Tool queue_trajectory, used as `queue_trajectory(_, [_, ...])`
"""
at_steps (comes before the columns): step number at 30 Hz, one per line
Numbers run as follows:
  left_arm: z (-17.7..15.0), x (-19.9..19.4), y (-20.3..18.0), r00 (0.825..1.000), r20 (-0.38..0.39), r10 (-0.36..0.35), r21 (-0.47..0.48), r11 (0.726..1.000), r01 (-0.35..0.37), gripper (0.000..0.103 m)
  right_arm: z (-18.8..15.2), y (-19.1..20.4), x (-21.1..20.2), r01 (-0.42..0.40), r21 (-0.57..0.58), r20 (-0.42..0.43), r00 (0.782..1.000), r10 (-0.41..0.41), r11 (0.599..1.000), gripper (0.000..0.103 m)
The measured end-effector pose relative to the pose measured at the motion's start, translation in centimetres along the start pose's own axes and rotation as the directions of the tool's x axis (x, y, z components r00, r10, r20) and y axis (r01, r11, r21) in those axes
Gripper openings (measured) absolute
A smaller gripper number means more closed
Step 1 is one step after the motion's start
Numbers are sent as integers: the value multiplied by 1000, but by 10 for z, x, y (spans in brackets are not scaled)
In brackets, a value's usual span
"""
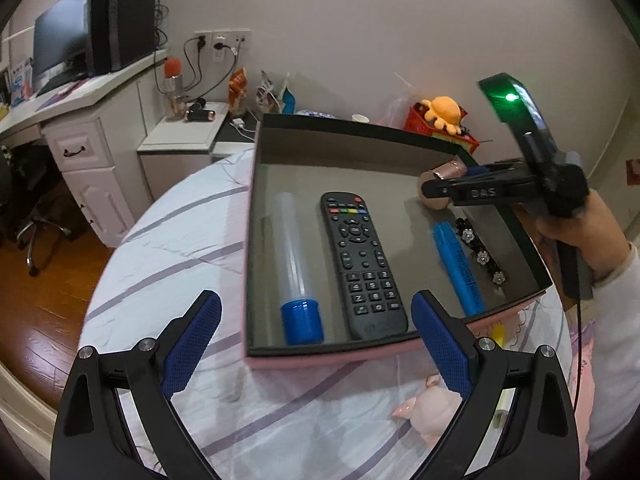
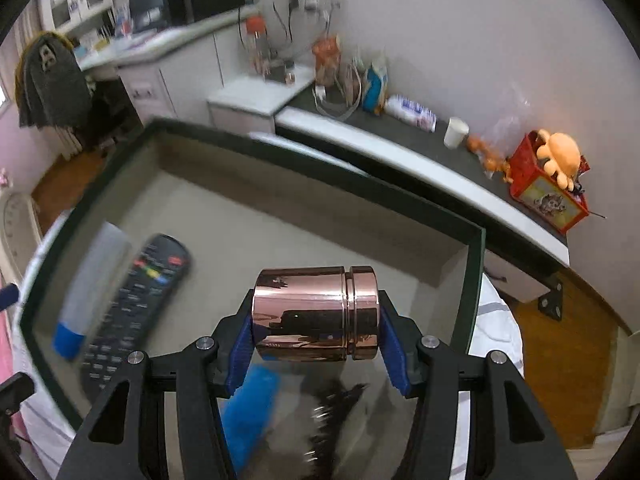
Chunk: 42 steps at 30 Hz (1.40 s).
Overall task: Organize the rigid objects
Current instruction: 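Carry the canister with the right gripper over the pink box, then lower the canister into the box and open the right gripper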
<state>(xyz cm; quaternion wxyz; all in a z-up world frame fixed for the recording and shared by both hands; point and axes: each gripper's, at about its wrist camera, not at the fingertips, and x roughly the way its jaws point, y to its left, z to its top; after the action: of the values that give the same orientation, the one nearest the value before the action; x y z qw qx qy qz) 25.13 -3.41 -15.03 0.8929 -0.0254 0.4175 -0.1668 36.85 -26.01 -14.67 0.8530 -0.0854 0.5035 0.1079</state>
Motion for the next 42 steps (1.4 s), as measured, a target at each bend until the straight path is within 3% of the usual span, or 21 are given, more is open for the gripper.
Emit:
queue_trajectory(5, [3,9,-11,1000,-9,8,21,1000,-8,100,2,-6,12,1,-68,-43,999,-4,998,56])
queue_trajectory(13, [4,5,-12,1000,1,21,5,1000,-21,101,-11,2,-10,196,-132,24,981,-195,972,73])
queue_trajectory(17, [4,-5,-16,999,24,37,8,999,-37,102,-20,3,-25,171,-41,56,984,-169,984,77])
queue_trajectory(21, [2,-11,-21,999,30,40,11,999,-41,102,-24,8,-39,152,107,148,975,-167,983,79])
queue_trajectory(25, [-1,-20,-27,999,32,37,24,999,-38,102,-12,16,-18,264,133,133,950,-281,955,79])
queue_trajectory(28, [-2,-26,-31,999,36,33,38,999,-35,102,-12,20,-4,389,97,72,915,-396,916,79])
queue_trajectory(31, [-2,-31,-34,999,46,20,46,999,-22,102,-18,18,-13,420,99,72,901,-428,902,80])
queue_trajectory(33, [-1,-31,-37,999,46,23,50,998,-25,102,-21,16,-20,481,85,72,870,-487,872,82])
queue_trajectory(36, [-2,-33,-41,999,45,13,51,999,-15,102,-25,2,-22,419,101,29,905,-424,902,82])
queue_trajectory(39, [-3,-35,-43,999,45,10,51,999,-13,102,-32,-4,-23,388,114,14,920,-392,915,84])
queue_trajectory(42, [-6,-40,-45,999,46,12,53,998,-14,102,-39,-5,-31,346,143,51,933,-356,927,84])
